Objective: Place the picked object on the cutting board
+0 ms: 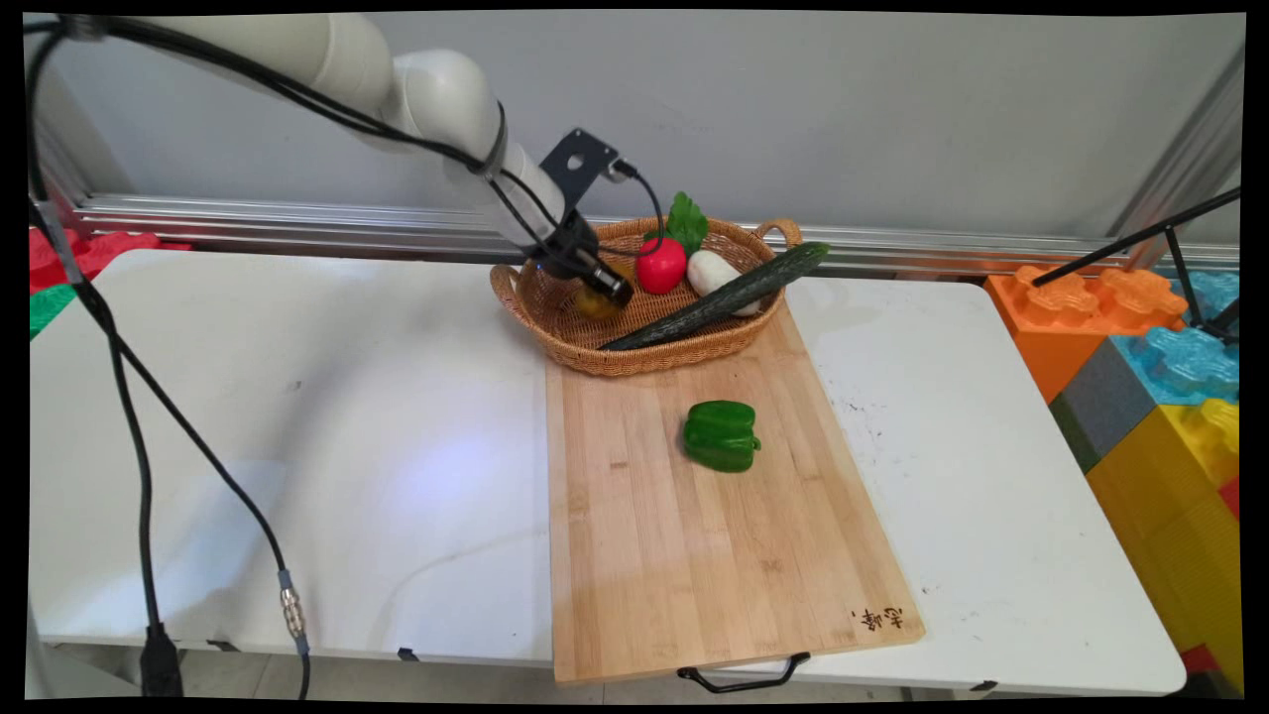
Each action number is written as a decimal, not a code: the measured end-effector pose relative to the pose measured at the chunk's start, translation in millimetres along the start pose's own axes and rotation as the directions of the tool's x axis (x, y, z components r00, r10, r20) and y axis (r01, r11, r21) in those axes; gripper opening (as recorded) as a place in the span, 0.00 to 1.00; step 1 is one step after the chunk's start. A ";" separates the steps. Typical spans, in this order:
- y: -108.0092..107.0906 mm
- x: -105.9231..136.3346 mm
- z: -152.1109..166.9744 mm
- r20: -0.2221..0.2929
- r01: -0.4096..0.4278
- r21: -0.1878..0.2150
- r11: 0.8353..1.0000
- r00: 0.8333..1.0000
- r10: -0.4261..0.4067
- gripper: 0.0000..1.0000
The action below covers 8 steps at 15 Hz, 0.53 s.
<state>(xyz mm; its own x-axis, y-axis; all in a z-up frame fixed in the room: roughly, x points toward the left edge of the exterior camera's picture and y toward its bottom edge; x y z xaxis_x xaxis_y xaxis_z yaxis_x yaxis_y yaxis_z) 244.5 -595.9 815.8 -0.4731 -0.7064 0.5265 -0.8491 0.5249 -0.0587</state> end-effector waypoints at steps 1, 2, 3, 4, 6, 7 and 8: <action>2.6 5.9 -9.8 -0.018 -0.013 -0.014 1.000 1.000 0.013 0.00; 4.8 11.2 -19.3 -0.036 -0.024 -0.027 0.999 0.999 0.023 0.00; 7.3 16.4 -31.0 -0.053 -0.036 -0.043 0.998 0.998 0.033 0.00; 9.5 20.4 -41.0 -0.067 -0.045 -0.057 0.997 0.997 0.041 0.00; 14.6 24.5 -58.5 -0.082 -0.061 -0.088 0.994 0.995 0.053 0.00; 18.9 25.4 -67.4 -0.085 -0.070 -0.110 0.991 0.995 0.061 0.00; 22.6 25.4 -73.0 -0.085 -0.078 -0.127 0.989 0.994 0.067 0.00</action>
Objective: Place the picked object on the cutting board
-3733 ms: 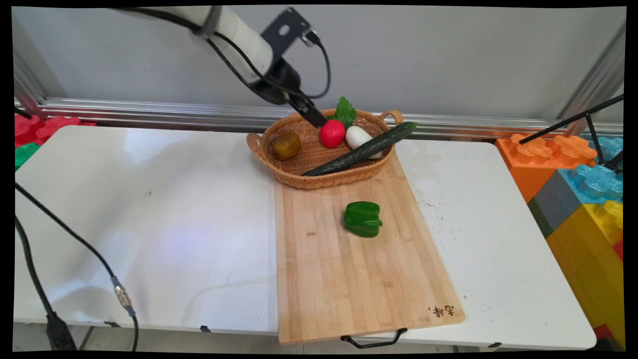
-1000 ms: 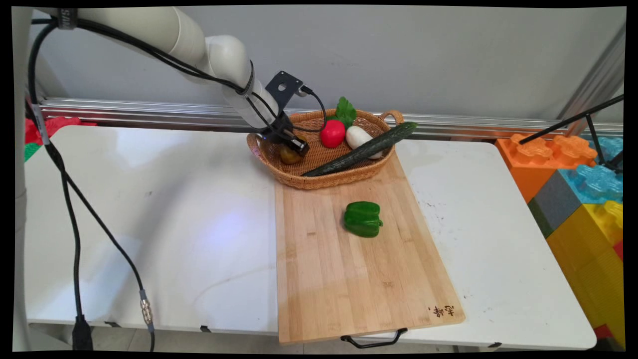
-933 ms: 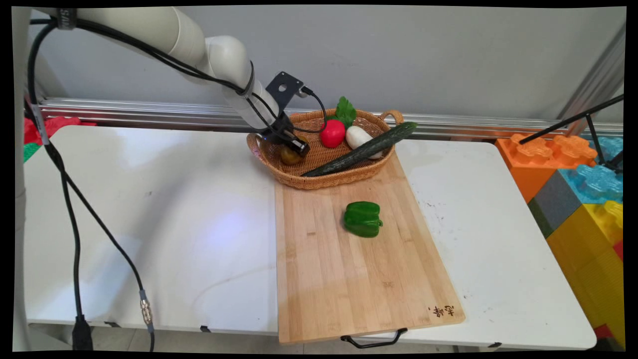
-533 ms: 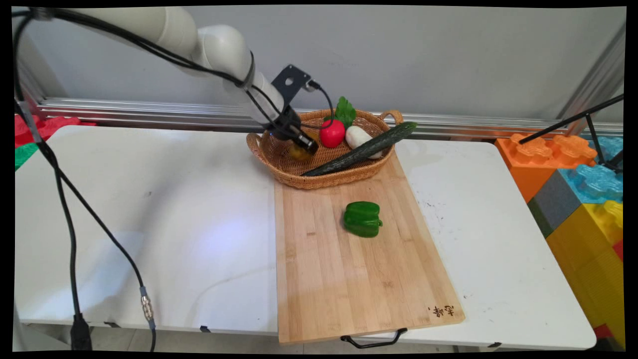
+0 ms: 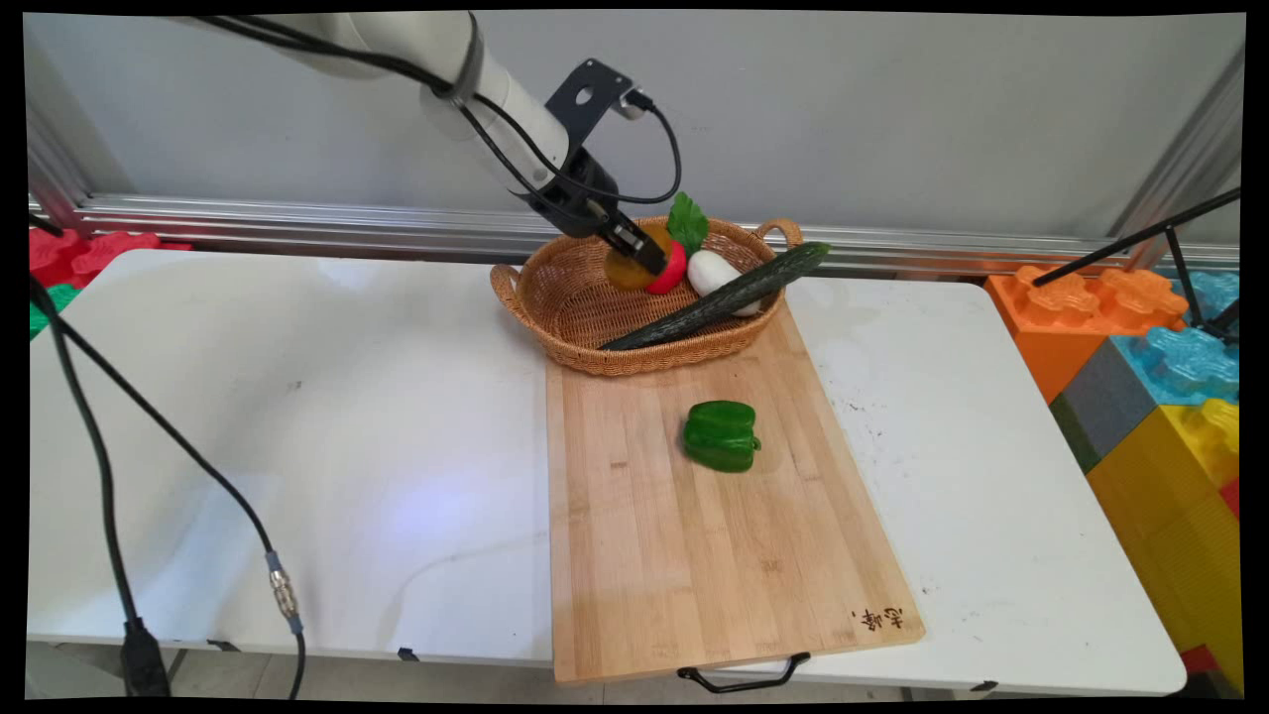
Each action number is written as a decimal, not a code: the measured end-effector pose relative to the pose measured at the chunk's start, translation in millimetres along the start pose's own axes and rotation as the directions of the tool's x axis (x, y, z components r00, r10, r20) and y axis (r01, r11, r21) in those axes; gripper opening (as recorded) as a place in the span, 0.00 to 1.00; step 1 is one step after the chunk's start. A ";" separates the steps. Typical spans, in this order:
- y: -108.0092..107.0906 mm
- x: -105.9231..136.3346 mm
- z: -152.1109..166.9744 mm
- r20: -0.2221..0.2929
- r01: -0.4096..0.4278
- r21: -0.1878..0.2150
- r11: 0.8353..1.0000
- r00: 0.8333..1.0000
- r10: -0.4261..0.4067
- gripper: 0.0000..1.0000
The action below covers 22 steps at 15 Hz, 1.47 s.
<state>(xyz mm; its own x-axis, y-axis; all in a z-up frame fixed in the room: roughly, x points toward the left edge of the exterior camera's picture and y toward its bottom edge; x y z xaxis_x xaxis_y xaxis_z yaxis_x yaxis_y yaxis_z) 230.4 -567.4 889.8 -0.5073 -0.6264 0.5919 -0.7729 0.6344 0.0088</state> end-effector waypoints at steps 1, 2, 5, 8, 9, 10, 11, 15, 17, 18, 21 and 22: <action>7.3 0.1 -7.7 0.004 -0.010 -0.029 1.000 1.000 0.010 0.00; 16.5 -1.6 -15.7 0.014 -0.023 -0.066 0.998 1.000 0.024 0.00; 39.7 -12.8 -33.5 0.055 -0.057 -0.152 0.987 0.996 0.066 0.00; 53.1 -30.8 -43.6 0.105 -0.096 -0.207 0.974 0.987 0.120 0.00; 54.2 -37.4 -43.9 0.121 -0.109 -0.214 0.971 0.983 0.137 0.00; 53.9 -43.4 -42.8 0.134 -0.119 -0.218 0.969 0.979 0.151 0.00; 53.2 -47.5 -41.5 0.142 -0.125 -0.220 0.968 0.977 0.158 0.00; 46.5 -73.9 -23.1 0.185 -0.147 -0.227 0.963 0.964 0.191 0.00; 43.6 -86.6 -8.1 0.198 -0.156 -0.232 0.960 0.959 0.204 0.00; 42.4 -92.1 -0.1 0.203 -0.160 -0.235 0.959 0.957 0.209 0.00; 39.8 -103.5 19.6 0.209 -0.168 -0.241 0.956 0.953 0.221 0.00; 39.3 -105.4 23.1 0.210 -0.170 -0.242 0.955 0.952 0.222 0.00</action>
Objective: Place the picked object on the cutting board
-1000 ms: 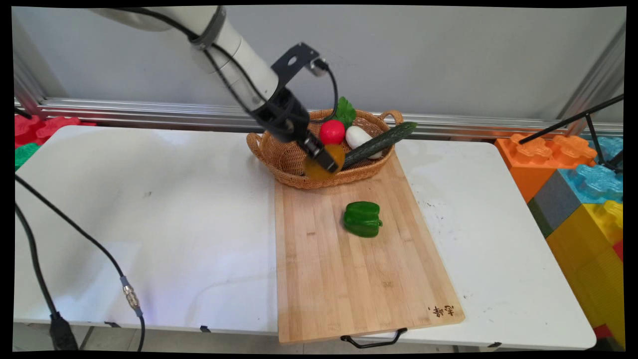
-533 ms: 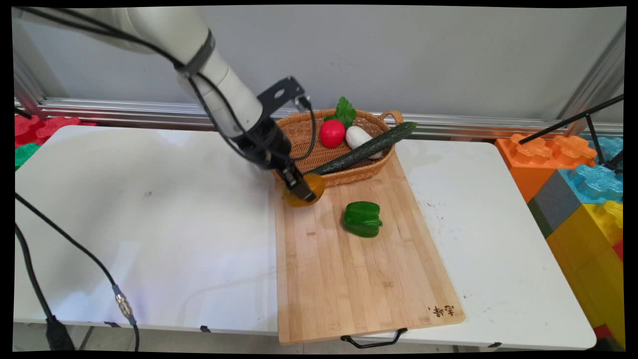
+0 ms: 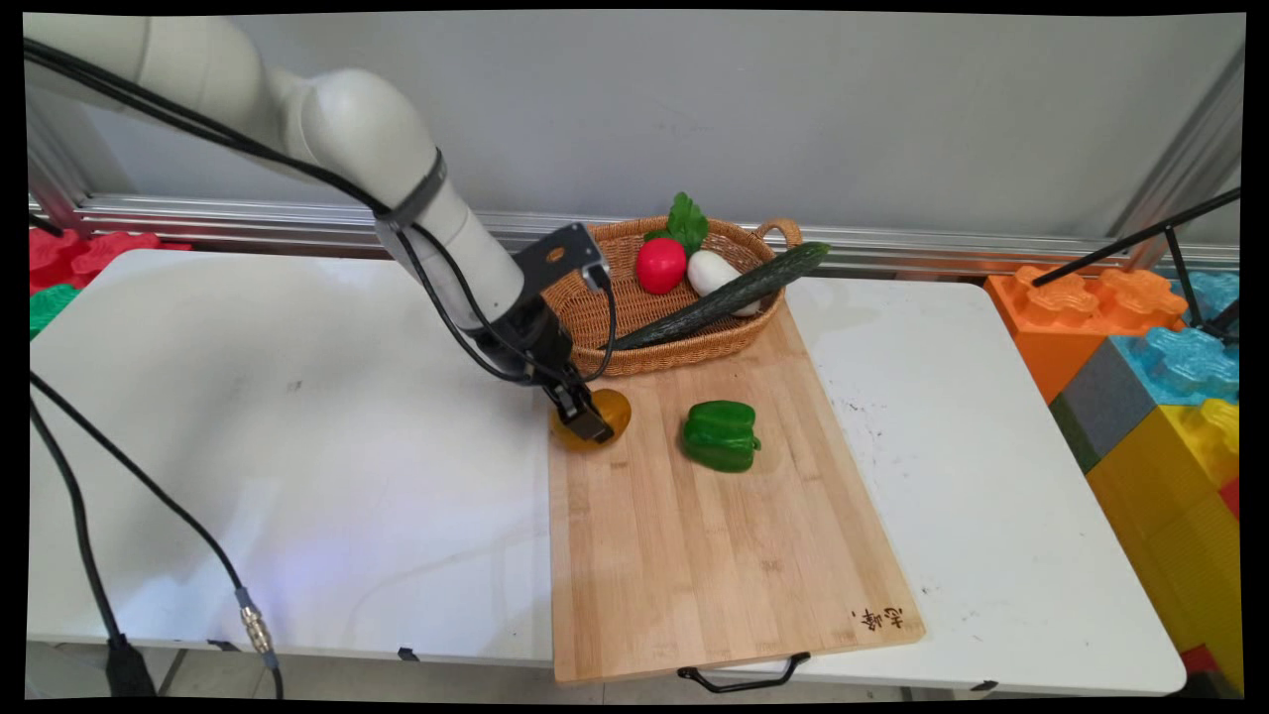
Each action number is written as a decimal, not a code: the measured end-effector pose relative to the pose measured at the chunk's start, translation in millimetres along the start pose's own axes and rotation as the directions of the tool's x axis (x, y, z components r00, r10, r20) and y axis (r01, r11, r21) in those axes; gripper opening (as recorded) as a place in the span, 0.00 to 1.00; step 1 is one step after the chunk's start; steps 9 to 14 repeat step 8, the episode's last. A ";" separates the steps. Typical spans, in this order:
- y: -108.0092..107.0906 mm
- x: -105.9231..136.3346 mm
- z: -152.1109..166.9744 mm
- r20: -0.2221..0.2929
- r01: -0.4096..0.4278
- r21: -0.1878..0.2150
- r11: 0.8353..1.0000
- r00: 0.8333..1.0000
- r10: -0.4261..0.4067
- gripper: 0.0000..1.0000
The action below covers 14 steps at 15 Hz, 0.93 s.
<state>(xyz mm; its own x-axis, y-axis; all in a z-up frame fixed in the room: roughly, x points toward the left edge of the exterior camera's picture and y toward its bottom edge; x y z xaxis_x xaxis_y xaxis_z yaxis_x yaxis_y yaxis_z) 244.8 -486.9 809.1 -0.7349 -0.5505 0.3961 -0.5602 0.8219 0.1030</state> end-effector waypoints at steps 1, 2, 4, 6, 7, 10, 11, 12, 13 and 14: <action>-1.4 -1.5 5.2 0.002 -0.002 -0.001 1.000 1.000 0.002 0.00; -2.7 -2.5 10.7 0.002 -0.003 -0.005 1.000 1.000 0.003 0.00; -4.2 -4.0 18.2 0.000 -0.006 -0.011 1.000 1.000 0.006 1.00; -5.1 -4.0 21.6 -0.001 -0.010 -0.017 1.000 1.000 0.010 1.00; -5.5 -3.7 22.4 -0.002 -0.011 -0.020 1.000 1.000 0.011 1.00; -6.2 -2.9 22.3 -0.003 -0.013 -0.023 1.000 1.000 0.013 1.00; -6.2 -2.9 22.3 -0.003 -0.013 -0.023 1.000 1.000 0.013 1.00; -6.2 -2.9 22.3 -0.003 -0.013 -0.023 1.000 1.000 0.013 1.00; -6.2 -2.9 22.3 -0.003 -0.013 -0.023 1.000 1.000 0.013 1.00; -6.2 -2.9 22.3 -0.003 -0.013 -0.023 1.000 1.000 0.013 1.00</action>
